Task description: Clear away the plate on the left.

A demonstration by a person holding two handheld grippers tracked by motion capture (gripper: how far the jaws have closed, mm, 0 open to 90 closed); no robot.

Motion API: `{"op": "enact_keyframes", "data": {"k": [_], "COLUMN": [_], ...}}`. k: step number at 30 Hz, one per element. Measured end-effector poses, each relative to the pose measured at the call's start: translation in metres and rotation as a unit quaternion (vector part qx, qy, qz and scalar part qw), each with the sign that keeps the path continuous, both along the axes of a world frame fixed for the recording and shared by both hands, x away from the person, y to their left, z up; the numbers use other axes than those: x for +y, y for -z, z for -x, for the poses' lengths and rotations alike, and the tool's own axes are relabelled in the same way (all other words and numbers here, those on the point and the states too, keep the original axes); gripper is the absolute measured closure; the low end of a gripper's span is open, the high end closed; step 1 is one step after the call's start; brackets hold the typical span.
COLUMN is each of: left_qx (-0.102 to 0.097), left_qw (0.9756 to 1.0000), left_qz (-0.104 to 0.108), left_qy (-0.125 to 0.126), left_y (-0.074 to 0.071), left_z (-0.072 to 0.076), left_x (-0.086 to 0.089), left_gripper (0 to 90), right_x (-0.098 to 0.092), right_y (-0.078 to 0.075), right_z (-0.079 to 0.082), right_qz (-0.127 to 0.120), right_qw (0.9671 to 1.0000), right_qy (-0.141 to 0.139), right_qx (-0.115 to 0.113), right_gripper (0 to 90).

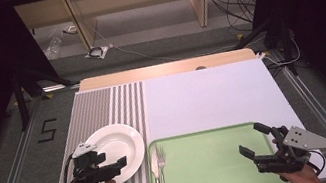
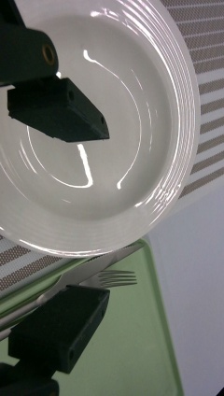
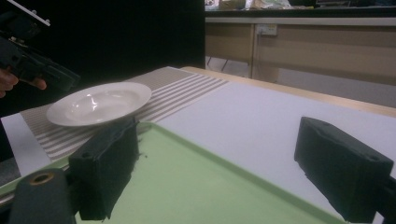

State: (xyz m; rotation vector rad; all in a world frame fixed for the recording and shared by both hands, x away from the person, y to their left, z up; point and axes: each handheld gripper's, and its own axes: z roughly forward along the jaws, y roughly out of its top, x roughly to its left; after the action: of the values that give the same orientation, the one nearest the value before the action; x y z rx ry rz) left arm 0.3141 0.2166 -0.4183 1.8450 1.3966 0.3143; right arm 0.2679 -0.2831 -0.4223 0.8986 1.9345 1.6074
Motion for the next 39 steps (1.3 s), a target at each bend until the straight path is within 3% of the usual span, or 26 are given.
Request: {"op": "enact_keyframes", "data": {"k": [9,17,29,39], "left_qx": [0.027,0.038,0.051,0.058], "left_qw": [0.9982,0.9956,0.9910,0.9877], "left_qz": [0.029,0.034,0.057,0.062], "left_qy": [-0.044,-0.079,-0.110,-0.131], "left_y": [0.007,0.012,0.015,0.017], "left_z": [0.003,0.009,0.021,0.033], "left_x": [0.017,0.028,0.038,0.044], "left_gripper": [19.2,19.2,19.0,19.0], "right_x": [-0.001,-0.001,0.001,0.002], "right_y": [0.001,0.000,-0.001,-0.002], "right_z": [-0.001,0.000,0.001,0.001], "right_qz": [-0.002,-0.001,0.001,0.003], "right_qw": [1.0000,1.0000,1.0000,1.0000], "right_qy": [0.002,0.001,0.001,0.001], "right_qx": [0.001,-0.001,-0.002,-0.004], "right_gripper": [14.5,14.5,14.5,14.5]}}
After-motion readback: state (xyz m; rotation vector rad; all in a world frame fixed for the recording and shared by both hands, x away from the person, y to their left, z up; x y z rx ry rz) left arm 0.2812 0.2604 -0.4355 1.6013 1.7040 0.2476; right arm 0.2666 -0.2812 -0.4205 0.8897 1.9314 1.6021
